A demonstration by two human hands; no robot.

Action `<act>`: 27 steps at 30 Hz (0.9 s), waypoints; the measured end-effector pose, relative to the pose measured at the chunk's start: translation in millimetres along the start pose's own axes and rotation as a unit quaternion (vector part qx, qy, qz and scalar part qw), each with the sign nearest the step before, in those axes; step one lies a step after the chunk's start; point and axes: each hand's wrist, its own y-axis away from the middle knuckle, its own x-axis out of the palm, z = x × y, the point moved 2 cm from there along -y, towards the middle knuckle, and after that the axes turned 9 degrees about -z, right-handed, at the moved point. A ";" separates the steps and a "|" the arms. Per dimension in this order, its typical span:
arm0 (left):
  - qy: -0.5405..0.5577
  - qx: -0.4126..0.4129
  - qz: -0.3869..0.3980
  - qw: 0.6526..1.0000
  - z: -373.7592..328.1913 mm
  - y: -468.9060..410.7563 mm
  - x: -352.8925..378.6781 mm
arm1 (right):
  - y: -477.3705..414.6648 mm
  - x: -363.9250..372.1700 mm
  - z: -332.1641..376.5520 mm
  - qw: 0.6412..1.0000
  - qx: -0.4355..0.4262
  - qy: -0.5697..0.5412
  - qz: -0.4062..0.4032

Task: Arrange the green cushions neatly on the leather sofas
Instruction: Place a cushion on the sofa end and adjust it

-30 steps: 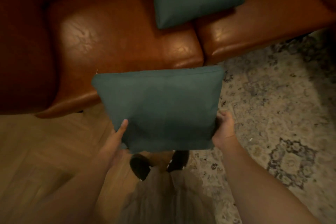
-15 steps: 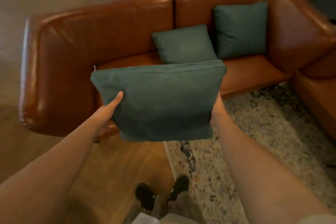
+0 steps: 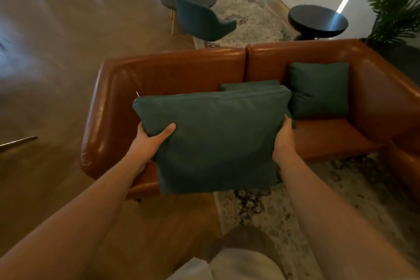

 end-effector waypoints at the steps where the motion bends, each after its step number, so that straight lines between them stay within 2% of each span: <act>1: 0.000 0.000 -0.001 1.000 0.5 -3.0 -0.7 | -0.6 2.4 0.1 1.000 0.007 -0.007 0.001; 7: 0.024 -0.021 0.000 0.999 -7.9 -57.3 18.5 | -29.4 36.3 5.4 0.999 0.043 0.000 0.009; 12: 0.033 -0.029 -0.020 0.999 -23.1 -130.7 57.9 | -99.8 81.3 10.6 0.997 0.066 0.018 0.029; 18: 0.051 -0.086 -0.086 0.991 -42.8 -200.1 85.4 | -179.1 150.3 18.3 0.987 0.103 0.085 0.090; 27: 0.020 -0.124 -0.154 0.980 -87.9 -298.5 70.0 | -243.6 269.8 37.1 0.971 0.110 0.178 0.111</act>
